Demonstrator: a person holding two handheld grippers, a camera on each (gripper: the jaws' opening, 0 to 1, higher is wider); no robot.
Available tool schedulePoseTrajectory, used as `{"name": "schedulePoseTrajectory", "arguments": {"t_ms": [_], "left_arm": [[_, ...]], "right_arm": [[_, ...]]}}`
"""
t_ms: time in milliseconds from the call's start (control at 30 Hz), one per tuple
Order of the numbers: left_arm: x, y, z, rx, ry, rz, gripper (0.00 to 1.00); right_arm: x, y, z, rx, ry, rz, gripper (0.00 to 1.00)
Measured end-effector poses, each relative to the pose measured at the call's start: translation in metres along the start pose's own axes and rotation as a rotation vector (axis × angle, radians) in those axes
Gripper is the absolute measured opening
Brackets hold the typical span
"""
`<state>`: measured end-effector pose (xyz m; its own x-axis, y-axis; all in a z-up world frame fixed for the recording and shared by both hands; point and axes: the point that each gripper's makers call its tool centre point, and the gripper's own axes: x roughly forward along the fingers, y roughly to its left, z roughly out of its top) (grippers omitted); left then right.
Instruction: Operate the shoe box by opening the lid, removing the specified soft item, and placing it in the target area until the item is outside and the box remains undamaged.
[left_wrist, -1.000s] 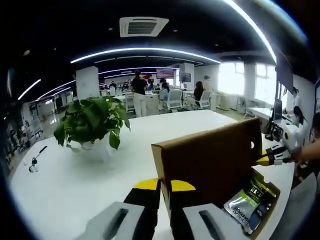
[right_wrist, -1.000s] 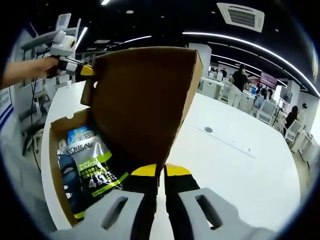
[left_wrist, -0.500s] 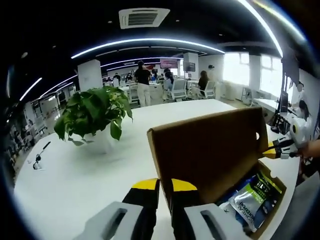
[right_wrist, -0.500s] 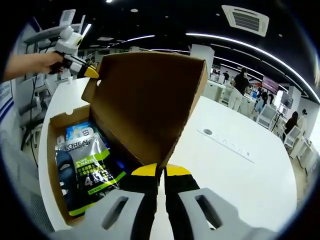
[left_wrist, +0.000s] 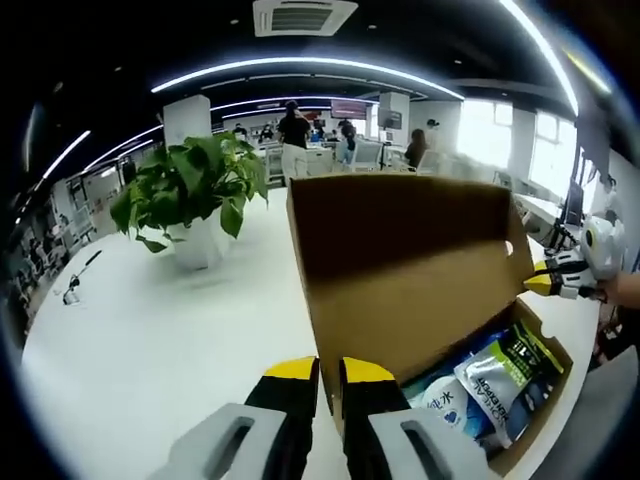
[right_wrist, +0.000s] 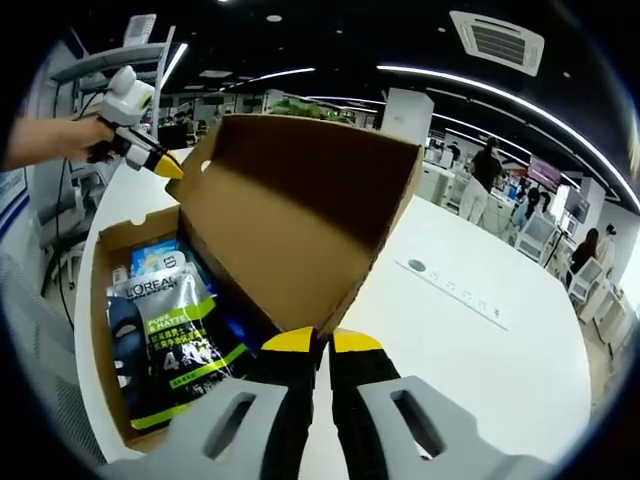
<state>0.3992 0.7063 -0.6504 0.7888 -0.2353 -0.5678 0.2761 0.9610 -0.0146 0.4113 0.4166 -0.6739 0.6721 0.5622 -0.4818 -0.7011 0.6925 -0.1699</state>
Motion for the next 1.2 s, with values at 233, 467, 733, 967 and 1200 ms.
{"name": "schedulePoseTrajectory", "arguments": {"t_ms": [233, 467, 733, 967, 1200], "left_arm": [[0.006, 0.002, -0.010, -0.018, 0.025, 0.022, 0.02], [0.009, 0.002, -0.009, -0.044, 0.026, 0.015, 0.02], [0.015, 0.002, -0.008, -0.046, 0.043, 0.004, 0.02], [0.022, 0.005, -0.008, -0.047, 0.058, -0.005, 0.03], [0.027, 0.006, -0.009, -0.054, 0.069, -0.010, 0.03]], "right_arm": [[0.003, -0.002, 0.000, 0.009, 0.013, 0.001, 0.03], [0.006, -0.002, -0.001, 0.008, 0.021, 0.004, 0.03], [0.010, -0.004, -0.001, 0.010, 0.027, 0.007, 0.04], [0.012, -0.007, -0.002, 0.018, 0.030, 0.009, 0.04], [0.015, -0.008, -0.003, 0.030, 0.033, 0.010, 0.04]]}}
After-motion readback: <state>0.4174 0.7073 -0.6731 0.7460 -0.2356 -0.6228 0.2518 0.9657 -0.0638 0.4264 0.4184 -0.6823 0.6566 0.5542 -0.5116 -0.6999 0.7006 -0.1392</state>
